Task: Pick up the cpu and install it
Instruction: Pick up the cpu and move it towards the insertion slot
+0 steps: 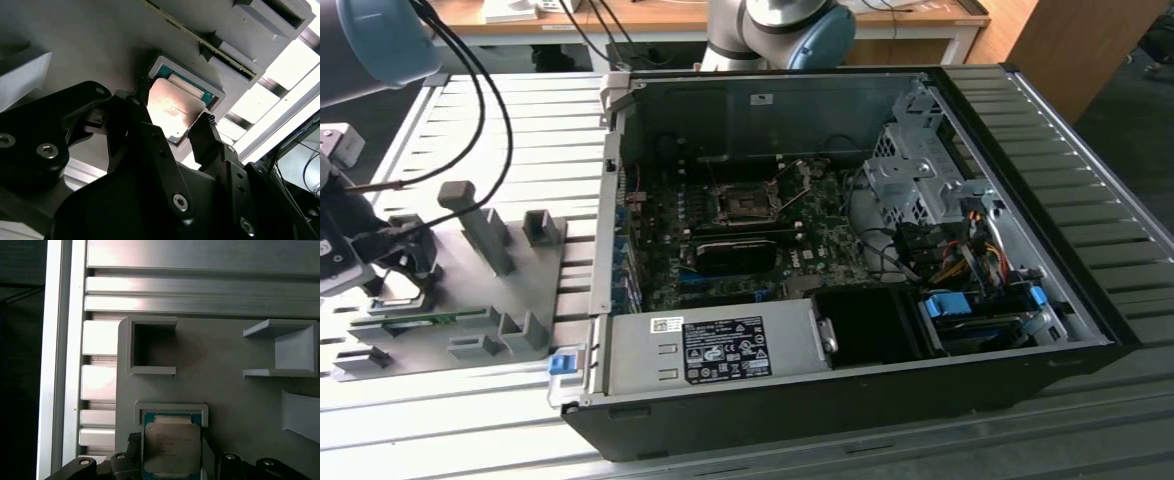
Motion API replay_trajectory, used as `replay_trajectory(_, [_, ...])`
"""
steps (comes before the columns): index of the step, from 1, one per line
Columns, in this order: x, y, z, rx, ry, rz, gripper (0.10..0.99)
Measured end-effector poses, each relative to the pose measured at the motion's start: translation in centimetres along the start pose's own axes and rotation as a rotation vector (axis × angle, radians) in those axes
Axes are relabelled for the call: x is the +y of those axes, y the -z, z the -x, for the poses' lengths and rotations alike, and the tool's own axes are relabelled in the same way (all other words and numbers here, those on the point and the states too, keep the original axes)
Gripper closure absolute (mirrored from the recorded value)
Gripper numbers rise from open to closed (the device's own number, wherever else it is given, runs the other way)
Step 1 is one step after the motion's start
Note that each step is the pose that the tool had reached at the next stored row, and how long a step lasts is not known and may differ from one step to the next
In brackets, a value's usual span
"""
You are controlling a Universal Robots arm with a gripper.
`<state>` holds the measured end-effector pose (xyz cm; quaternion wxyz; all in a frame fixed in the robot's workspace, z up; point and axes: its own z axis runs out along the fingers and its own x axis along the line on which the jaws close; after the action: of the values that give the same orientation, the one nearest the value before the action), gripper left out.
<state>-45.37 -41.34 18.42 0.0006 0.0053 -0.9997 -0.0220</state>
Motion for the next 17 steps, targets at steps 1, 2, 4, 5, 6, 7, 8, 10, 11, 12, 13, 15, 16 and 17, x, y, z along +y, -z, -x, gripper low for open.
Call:
replay_trajectory(1, [0.01,-0.03,0.0,0.0001,0.0,0.0,0.49])
replay_trajectory(2, [0.01,-0.03,0.0,0.0002,0.0,0.0,0.49])
replay_trajectory(4, [0.02,-0.03,-0.01,0.0002,0.0,0.0,0.49])
replay_trajectory(5, [0.02,-0.04,0.0,0.0001,0.0,0.0,0.49])
replay_trajectory(6, [0.02,-0.03,0.0,0.0002,0.0,0.0,0.502])
replay_trajectory(7, [0.02,-0.04,0.0,0.0002,0.0,0.0,0.502])
replay_trajectory(8, [0.02,-0.04,0.0,0.0001,0.0,0.0,0.545])
replay_trajectory(10, [0.03,-0.04,0.0,0.0001,0.0,0.0,0.545])
replay_trajectory(11, [0.02,-0.04,0.0,0.0,0.0,0.0,0.545])
replay_trajectory(12, [0.03,-0.04,0.0,0.0,0.0,0.0,0.545])
replay_trajectory(13, [0.03,-0.04,0.0,0.0,0.0,0.0,0.545])
replay_trajectory(15, [0.03,-0.05,0.0,-0.0002,0.0,0.0,0.533])
replay_trajectory(16, [0.03,-0.04,0.01,-0.0003,0.0,0.0,0.533])
replay_trajectory(17, [0.03,-0.03,0.01,-0.0002,0.0,0.0,0.471])
